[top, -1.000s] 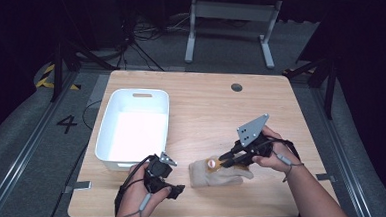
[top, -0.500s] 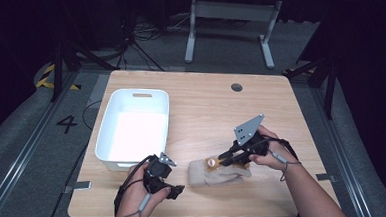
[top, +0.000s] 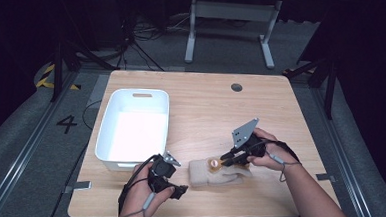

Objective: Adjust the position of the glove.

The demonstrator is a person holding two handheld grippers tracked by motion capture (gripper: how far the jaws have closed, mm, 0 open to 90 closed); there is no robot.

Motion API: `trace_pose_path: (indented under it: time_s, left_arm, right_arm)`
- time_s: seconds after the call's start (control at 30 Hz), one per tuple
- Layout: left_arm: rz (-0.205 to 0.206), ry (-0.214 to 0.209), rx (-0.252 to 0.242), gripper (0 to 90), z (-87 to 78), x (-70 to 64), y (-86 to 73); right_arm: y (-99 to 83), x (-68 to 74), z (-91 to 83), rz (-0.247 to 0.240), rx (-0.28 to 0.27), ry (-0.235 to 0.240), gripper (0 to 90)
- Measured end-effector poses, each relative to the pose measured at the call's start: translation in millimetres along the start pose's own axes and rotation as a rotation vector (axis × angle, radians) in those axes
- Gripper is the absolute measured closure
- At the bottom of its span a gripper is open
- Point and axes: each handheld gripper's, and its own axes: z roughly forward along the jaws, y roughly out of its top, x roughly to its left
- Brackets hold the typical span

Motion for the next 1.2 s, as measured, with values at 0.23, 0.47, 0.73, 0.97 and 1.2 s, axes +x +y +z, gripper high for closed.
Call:
trace_pose_path:
  time_s: [0.23, 0.47, 0.73, 0.97, 1.2]
  left_arm:
    - [0.008, -0.007, -0.002, 31.2, -0.1, -0.8, 2.9]
    - [0.025, -0.035, -0.012, 31.0, 1.9, -2.6, 9.1]
    - [0.059, -0.054, -0.017, 30.1, 6.4, -6.4, 19.6]
    - [0.111, -0.066, -0.038, 28.1, 9.2, -11.9, 30.6]
    - [0.133, -0.078, -0.058, 26.5, 13.0, -15.0, 42.5]
  right_arm:
    - [-4.3, 1.9, 0.6, -0.026, 0.022, -0.036, 64.5]
    - [-9.2, 6.9, -16.8, 0.002, -0.066, -0.096, 57.4]
    - [-17.1, 14.8, -36.7, 0.066, -0.147, -0.171, 57.1]
    - [-31.5, 22.4, -55.2, 0.232, -0.268, -0.254, 48.9]
    - [-52.5, 32.1, -74.0, 0.323, -0.284, -0.373, 44.2]
